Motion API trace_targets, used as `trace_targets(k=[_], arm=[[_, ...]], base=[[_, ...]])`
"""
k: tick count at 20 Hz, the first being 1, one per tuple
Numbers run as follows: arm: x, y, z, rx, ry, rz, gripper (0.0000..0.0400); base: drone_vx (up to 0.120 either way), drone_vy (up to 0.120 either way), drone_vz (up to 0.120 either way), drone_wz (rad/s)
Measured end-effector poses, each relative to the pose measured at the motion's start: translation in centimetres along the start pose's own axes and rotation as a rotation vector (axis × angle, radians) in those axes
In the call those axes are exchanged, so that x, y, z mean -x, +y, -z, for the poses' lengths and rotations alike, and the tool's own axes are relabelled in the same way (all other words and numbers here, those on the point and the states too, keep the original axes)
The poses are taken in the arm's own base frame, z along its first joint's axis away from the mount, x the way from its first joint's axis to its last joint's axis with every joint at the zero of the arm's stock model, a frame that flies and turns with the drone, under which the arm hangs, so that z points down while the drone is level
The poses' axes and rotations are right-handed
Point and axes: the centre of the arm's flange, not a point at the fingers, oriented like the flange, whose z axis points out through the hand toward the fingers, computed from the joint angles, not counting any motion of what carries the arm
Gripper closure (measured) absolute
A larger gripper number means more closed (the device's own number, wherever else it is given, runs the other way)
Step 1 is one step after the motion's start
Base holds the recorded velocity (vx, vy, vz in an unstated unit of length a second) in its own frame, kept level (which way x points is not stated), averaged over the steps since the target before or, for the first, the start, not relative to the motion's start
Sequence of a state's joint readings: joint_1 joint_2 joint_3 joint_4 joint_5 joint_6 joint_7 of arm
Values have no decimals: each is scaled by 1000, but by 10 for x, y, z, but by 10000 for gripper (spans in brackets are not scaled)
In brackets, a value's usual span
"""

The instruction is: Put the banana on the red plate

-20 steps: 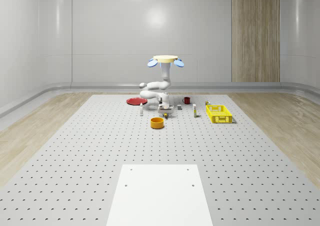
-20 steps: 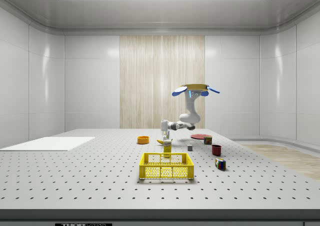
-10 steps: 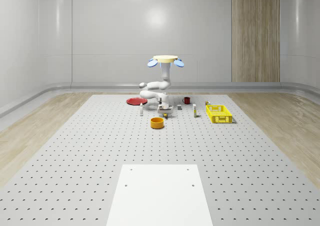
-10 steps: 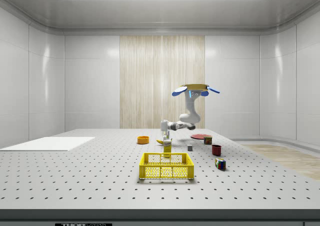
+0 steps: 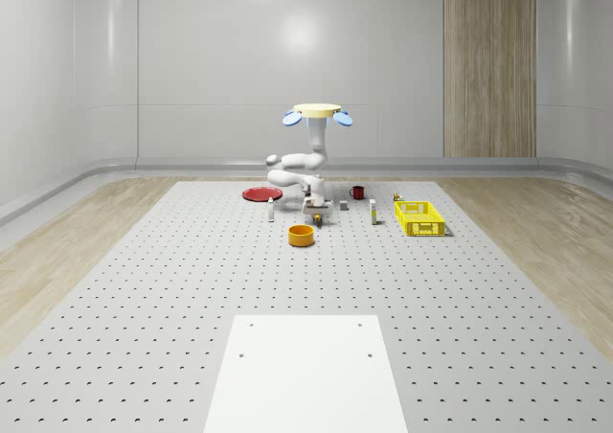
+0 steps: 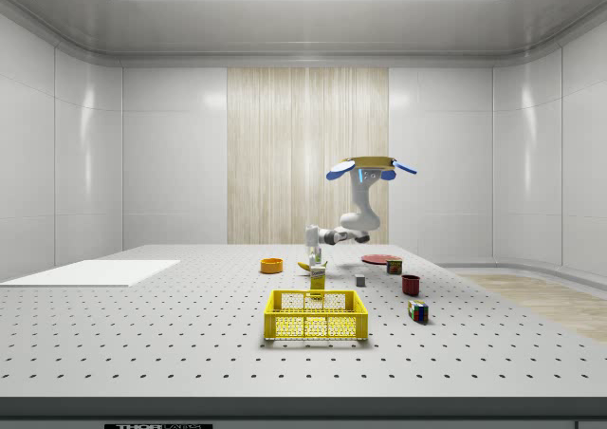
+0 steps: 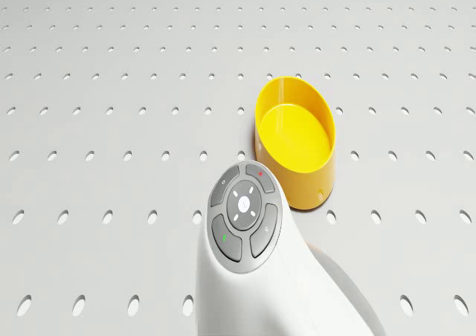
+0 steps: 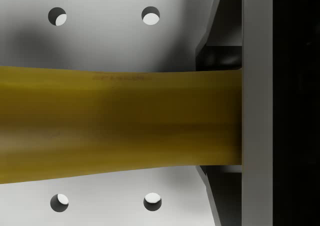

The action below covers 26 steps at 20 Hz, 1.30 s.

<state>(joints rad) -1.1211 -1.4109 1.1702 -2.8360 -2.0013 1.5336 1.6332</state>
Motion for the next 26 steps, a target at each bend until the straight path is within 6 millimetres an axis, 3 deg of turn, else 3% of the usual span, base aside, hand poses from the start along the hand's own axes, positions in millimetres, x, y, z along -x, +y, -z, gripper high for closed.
trace_targets(k=[26], arm=[[-1, 1, 0, 2, 1, 40, 209]], base=[[0, 0, 117, 12]])
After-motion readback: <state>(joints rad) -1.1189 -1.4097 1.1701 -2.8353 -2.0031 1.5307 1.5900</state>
